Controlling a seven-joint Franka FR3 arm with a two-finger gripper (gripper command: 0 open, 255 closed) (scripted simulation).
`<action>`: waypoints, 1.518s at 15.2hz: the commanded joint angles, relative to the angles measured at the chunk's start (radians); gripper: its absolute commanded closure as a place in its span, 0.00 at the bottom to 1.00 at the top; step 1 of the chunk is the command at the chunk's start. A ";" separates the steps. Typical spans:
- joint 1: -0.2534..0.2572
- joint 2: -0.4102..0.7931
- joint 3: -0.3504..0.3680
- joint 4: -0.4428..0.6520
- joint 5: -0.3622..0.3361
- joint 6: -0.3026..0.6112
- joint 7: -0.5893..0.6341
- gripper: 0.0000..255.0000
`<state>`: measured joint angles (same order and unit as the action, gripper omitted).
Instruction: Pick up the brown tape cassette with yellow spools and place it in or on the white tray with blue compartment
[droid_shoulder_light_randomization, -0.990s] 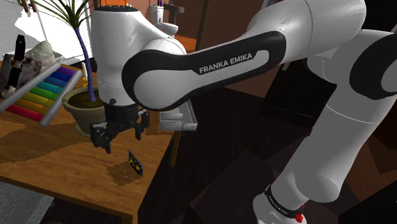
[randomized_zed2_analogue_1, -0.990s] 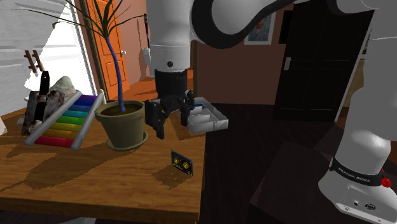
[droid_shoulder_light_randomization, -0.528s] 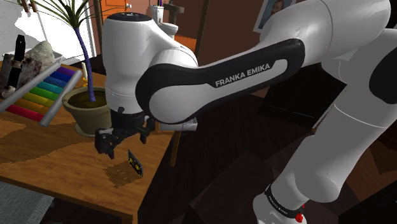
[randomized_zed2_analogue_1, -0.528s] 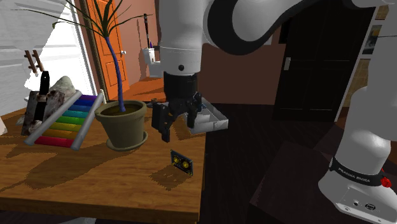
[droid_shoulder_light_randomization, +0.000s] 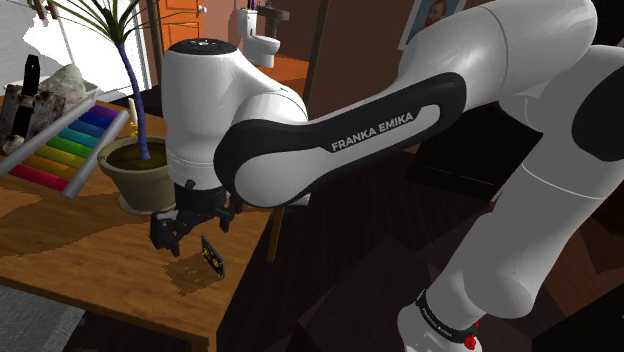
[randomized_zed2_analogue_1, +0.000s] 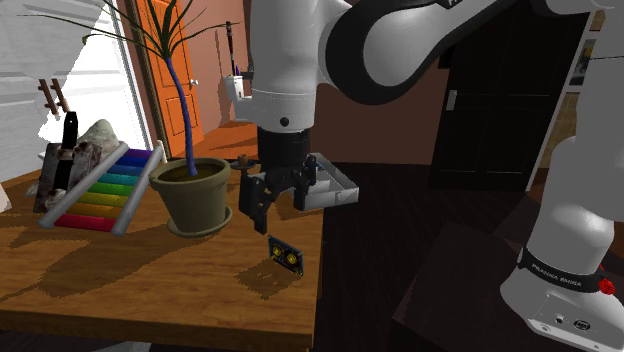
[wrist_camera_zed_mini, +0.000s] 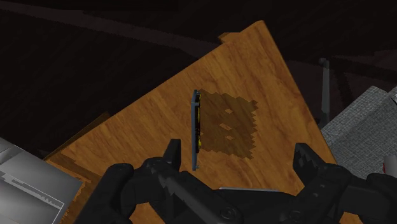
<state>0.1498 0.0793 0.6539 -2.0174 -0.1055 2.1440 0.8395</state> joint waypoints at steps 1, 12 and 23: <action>0.000 0.000 0.000 0.000 0.000 0.000 0.000 0.00; 0.000 0.000 0.000 0.000 0.000 0.000 0.000 1.00; -0.005 0.188 -0.072 -0.030 -0.163 0.123 0.053 0.00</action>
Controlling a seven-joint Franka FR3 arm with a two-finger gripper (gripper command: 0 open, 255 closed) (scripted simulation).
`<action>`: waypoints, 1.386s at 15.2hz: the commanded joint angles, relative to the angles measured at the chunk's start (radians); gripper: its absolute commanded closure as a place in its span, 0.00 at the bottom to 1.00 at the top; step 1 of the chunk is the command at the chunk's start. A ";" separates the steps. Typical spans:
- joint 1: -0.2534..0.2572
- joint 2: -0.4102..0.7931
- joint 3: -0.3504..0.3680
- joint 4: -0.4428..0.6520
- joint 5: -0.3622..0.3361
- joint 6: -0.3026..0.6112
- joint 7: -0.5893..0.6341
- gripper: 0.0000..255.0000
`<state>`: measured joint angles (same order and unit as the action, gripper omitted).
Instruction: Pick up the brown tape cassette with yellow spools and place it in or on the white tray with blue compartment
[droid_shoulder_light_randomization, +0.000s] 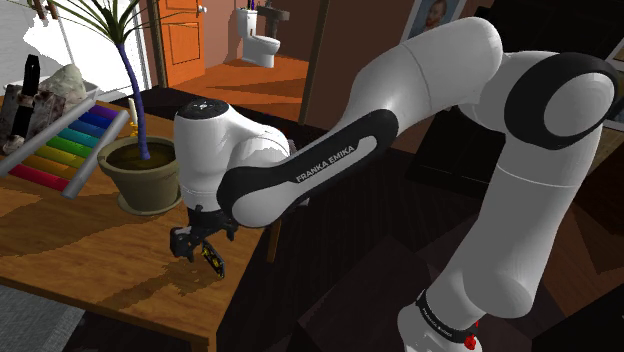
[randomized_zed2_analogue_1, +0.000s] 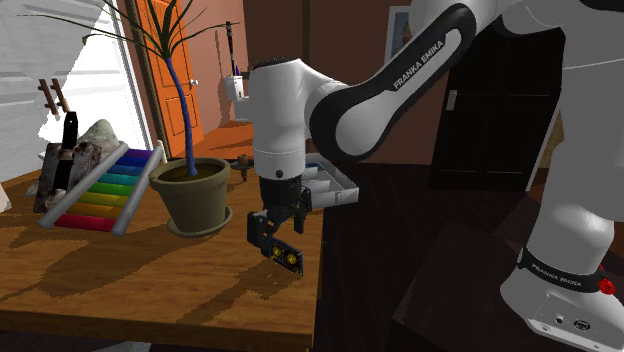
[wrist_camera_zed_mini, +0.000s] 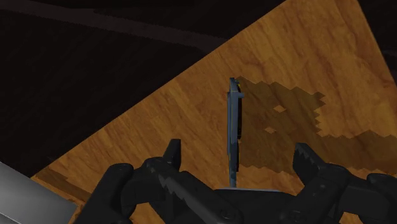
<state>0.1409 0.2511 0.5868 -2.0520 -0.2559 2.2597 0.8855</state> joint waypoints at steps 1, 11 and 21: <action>0.006 0.025 -0.008 0.001 -0.021 0.018 0.012 0.00; 0.017 0.067 -0.025 -0.012 -0.058 0.065 0.037 0.00; 0.017 0.067 -0.025 -0.012 -0.057 0.065 0.036 1.00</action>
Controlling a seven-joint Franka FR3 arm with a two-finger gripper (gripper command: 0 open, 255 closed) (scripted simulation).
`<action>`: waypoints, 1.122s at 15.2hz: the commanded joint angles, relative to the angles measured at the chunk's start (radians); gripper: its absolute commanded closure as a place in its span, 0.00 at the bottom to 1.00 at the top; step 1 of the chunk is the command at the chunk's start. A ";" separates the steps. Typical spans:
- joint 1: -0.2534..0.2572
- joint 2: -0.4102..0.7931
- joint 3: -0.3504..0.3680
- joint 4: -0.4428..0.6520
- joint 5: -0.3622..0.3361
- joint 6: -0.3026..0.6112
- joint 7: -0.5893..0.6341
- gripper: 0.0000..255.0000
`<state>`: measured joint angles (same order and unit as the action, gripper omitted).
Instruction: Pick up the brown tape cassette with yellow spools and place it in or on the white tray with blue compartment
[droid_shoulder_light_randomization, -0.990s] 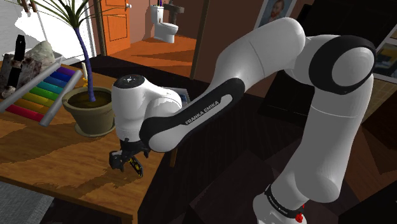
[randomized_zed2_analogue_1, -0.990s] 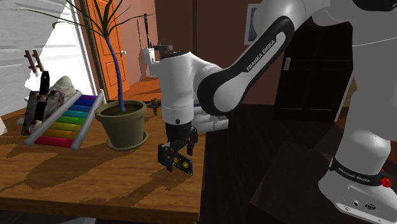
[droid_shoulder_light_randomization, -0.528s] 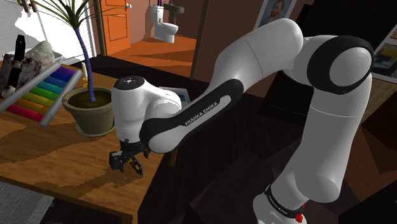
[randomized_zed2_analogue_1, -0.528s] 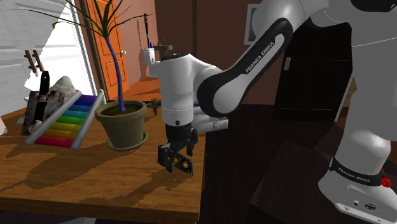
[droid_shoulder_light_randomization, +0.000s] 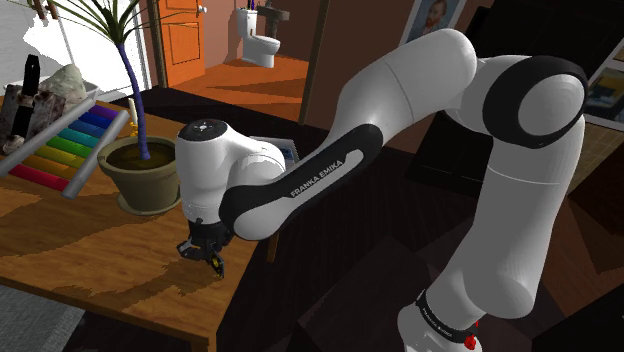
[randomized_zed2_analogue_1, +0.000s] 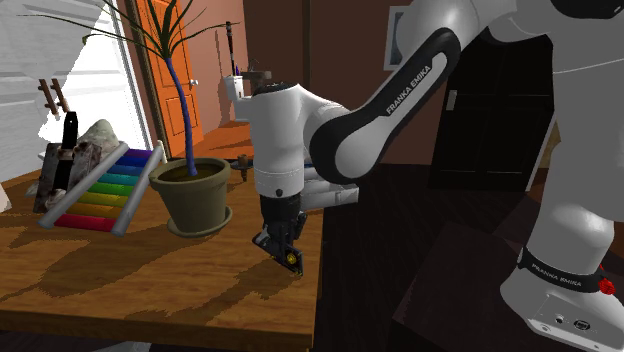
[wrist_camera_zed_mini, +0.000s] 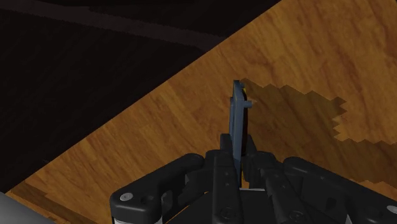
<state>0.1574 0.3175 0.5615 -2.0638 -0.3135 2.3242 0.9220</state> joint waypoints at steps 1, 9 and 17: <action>0.000 0.001 0.000 0.000 0.000 0.000 0.000 1.00; -0.018 -0.062 0.024 0.024 0.055 -0.073 -0.040 1.00; -0.032 -0.124 0.041 0.065 0.110 -0.163 -0.080 1.00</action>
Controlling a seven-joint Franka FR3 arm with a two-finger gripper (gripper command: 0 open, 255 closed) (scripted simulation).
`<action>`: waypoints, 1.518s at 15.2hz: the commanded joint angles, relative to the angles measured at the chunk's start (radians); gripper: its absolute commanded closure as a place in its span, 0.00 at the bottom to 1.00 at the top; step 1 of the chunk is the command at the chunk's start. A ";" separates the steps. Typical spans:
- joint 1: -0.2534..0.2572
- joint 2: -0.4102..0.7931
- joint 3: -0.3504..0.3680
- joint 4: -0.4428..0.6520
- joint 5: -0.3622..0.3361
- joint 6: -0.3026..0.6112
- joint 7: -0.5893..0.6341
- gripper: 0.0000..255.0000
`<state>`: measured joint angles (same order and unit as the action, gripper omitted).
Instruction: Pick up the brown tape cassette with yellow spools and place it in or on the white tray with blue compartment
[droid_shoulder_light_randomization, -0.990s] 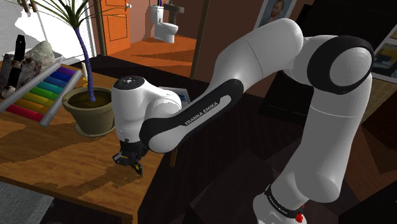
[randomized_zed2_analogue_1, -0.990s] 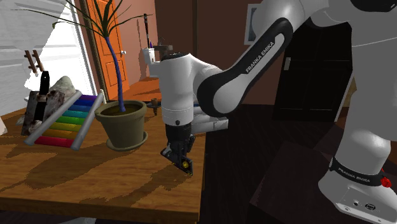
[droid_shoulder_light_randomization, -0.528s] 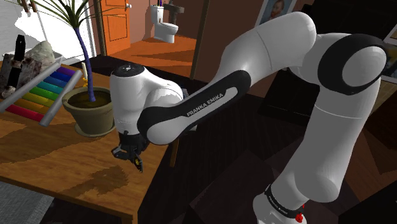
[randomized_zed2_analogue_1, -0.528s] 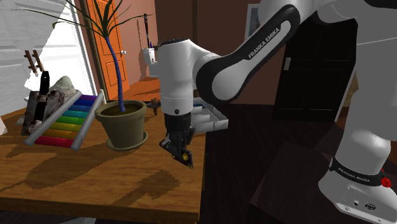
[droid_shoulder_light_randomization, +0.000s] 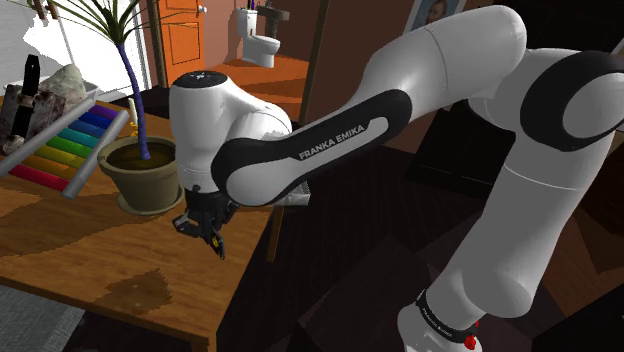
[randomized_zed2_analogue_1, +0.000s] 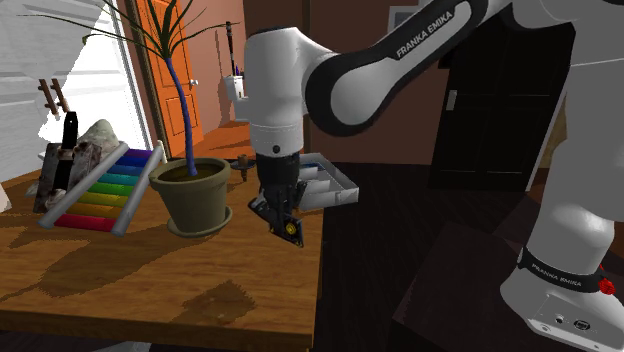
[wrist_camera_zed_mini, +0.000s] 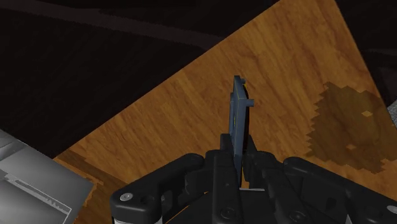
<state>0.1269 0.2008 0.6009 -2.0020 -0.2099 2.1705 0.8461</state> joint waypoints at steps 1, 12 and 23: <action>-0.003 -0.014 0.003 0.009 0.012 -0.020 -0.009 1.00; -0.056 -0.078 -0.016 0.040 0.065 -0.095 -0.115 1.00; -0.200 -0.070 -0.124 0.055 0.080 -0.081 -0.374 1.00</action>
<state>-0.0599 0.1174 0.4890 -1.9616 -0.1256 2.0907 0.4977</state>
